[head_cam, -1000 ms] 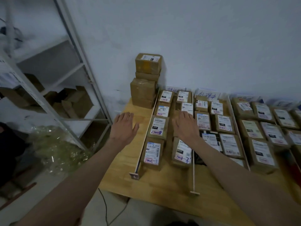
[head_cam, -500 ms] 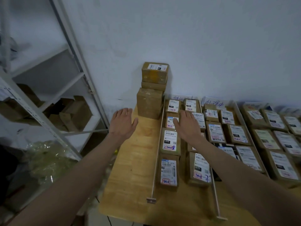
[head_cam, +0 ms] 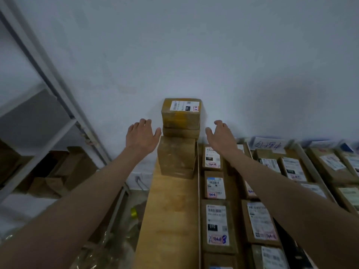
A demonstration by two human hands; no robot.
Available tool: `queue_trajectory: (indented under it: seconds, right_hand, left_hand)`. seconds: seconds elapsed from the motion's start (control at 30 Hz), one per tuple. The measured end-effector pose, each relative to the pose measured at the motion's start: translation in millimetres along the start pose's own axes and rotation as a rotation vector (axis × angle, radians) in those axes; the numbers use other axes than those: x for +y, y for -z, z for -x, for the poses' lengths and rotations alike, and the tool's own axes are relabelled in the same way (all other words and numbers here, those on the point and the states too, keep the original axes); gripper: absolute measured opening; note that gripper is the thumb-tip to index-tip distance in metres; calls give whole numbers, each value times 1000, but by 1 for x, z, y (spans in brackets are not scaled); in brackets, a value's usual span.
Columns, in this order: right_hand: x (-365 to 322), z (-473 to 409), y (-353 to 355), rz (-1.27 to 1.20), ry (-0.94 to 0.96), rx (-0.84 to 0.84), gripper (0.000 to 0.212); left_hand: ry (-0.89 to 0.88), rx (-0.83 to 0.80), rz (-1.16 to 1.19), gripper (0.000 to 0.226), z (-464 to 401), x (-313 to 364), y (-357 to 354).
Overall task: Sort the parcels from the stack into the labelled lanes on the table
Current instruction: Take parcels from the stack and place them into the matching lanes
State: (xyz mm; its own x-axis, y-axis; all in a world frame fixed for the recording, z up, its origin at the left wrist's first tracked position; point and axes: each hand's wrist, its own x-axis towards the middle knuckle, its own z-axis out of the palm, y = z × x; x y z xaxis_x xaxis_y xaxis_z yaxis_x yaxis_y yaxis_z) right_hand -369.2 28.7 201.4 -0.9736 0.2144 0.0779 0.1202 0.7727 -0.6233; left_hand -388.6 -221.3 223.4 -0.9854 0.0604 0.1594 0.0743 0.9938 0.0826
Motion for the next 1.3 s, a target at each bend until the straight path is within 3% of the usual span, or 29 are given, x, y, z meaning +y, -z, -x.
queue_trajectory:
  seconds: [0.23, 0.4, 0.53, 0.77, 0.87, 0.93, 1.03, 1.1, 1.3]
  right_hand:
    - [-11, -110, -29, -77, -88, -16, 49]
    - [-6, -165, -58, -317, -266, -125, 52]
    - [-2, -175, -73, -428, -308, -144, 39]
    - [-11, -152, -53, -576, -258, -50, 46]
    - [-16, -120, -28, -707, -259, -153, 71]
    - [-14, -92, -13, -769, -260, -251, 70]
    - [-6, -50, 2, -705, -262, -320, 47]
    - [2, -27, 6, -593, -257, -360, 48]
    - [18, 50, 4, -587, -276, -646, 46]
  left_hand:
    - [93, -58, 84, 63, -110, 6, -34]
    - [302, -163, 410, 67, -153, 15, -61]
    - [378, -204, 766, 60, -160, 26, -77]
    - [363, -88, 1036, 55, -145, 40, -61]
    - [377, 32, 1054, 51, -132, 38, -39]
    - [351, 67, 1012, 42, -118, 32, -27]
    - [268, 2, 966, 36, -88, 23, -18]
    - [223, -60, 957, 33, -64, 18, -16]
    - [171, -219, 919, 31, 8, 25, -23]
